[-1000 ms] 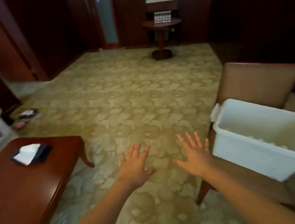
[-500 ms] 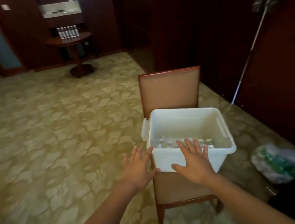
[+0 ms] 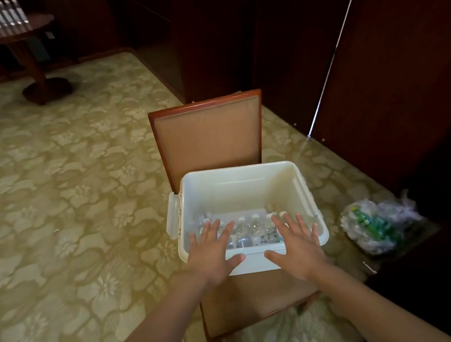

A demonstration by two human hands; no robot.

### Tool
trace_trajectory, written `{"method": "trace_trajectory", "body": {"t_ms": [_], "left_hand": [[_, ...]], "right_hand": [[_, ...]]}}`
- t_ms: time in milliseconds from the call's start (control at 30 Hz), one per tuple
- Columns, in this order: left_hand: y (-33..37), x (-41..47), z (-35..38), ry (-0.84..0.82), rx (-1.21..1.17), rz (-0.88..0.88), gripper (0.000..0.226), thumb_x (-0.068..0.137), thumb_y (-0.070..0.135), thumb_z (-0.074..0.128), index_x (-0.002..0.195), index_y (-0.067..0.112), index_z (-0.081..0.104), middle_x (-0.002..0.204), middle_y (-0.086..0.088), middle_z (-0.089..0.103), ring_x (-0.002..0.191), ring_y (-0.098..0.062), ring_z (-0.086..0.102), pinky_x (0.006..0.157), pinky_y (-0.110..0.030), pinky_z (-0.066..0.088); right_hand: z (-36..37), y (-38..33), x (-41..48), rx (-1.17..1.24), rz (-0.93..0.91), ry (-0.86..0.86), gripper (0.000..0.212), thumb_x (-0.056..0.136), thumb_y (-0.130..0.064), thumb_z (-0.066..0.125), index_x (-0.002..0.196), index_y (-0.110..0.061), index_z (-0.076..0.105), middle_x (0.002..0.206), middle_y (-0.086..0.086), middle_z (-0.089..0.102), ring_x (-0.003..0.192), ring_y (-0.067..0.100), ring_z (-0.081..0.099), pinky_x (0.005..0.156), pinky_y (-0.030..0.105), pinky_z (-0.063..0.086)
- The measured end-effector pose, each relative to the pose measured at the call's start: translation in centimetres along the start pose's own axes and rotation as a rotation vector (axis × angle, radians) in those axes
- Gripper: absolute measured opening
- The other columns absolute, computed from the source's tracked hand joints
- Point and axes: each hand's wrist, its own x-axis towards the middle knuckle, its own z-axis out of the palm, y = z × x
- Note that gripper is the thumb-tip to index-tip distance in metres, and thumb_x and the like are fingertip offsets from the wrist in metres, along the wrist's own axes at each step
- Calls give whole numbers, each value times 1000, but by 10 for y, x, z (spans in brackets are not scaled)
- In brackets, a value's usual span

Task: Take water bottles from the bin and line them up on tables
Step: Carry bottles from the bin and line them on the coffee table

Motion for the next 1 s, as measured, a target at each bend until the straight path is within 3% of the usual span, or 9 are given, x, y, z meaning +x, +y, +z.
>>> {"method": "trace_trajectory", "body": {"t_ms": [167,333,567,733,900,1000], "left_hand": [[2,49,6,-56,-33,-18,77,94,63,39,155,37,-1,165,0,-2,151,-21,-9,121,-51,-2],[-4,109,20,-117,-93,-76,75,95,60,42,155,33,5,164,-1,10,151,-22,8,121,-52,5],[-19,202,55,-287,-286,-229,76,92,53,54,154,32,16,160,5,25,142,-19,34,111,-36,35],[-31,248,89,-386,-310,-303,75,93,50,54,155,30,16,159,8,27,145,-14,27,110,-33,30],[-45,287,131,-469,-377,-380,76,90,44,61,153,31,20,150,2,40,123,-22,54,95,-33,43],[-54,308,152,-499,-402,-417,81,90,45,61,155,30,16,154,3,34,129,-21,49,103,-35,42]], "right_hand": [[3,18,50,38,-1,-59,86,92,-60,51,158,-35,2,168,-1,-4,152,23,-18,121,55,-8],[16,42,119,43,-9,-161,87,91,-60,53,158,-35,4,168,-5,-2,153,23,-13,123,52,-5],[40,78,224,7,-2,-402,88,91,-58,55,158,-33,5,168,0,1,153,24,-12,123,51,-2],[77,100,283,-14,-30,-528,87,90,-57,56,158,-33,7,167,0,7,154,24,-9,122,53,-3],[109,111,337,-66,-62,-641,89,90,-55,58,159,-29,8,167,4,12,154,30,-3,121,53,-5],[124,113,363,-66,-83,-714,87,90,-51,59,159,-26,12,165,5,18,154,30,-2,123,53,-2]]}}
